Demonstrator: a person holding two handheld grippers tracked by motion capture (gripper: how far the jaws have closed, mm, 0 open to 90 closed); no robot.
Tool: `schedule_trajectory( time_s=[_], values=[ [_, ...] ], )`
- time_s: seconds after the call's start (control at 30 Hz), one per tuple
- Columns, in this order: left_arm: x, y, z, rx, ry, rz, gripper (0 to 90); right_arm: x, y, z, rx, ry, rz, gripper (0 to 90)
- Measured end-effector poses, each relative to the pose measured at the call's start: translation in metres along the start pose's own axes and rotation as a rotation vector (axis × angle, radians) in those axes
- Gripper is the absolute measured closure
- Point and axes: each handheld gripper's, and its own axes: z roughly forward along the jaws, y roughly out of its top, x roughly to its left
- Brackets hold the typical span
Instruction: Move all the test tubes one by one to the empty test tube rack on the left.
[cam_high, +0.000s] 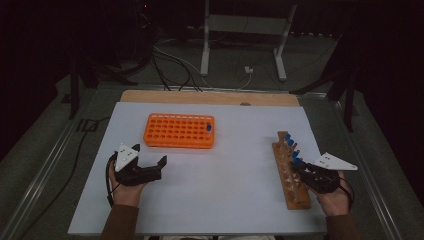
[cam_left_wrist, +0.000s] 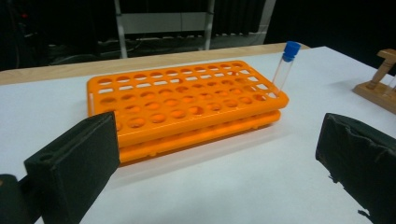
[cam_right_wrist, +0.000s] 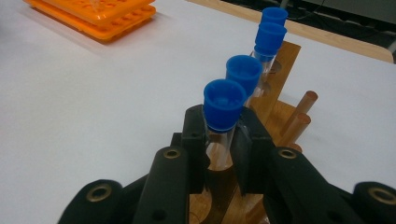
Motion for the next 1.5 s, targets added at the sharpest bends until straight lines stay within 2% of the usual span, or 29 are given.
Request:
schedule_trajectory(
  time_s=[0.37,0.93,1.23,1.5],
  values=[
    [0.0,0.001,-0.002,-0.013,0.02,0.013,0.6,-0.001,0.007,-0.014,-0.043,0.0,0.021,77.1],
    [-0.003,0.001,0.0,-0.008,0.017,0.024,0.6,0.009,0.051,-0.047,-0.124,-0.011,-0.043,77.2],
    [-0.011,0.007,0.002,-0.001,-0.004,0.039,0.6,0.014,0.062,-0.041,-0.142,0.02,-0.041,77.2],
    [-0.031,0.021,0.008,-0.02,-0.054,0.074,0.6,0.02,0.069,-0.027,-0.139,0.052,-0.038,77.3]
  ],
)
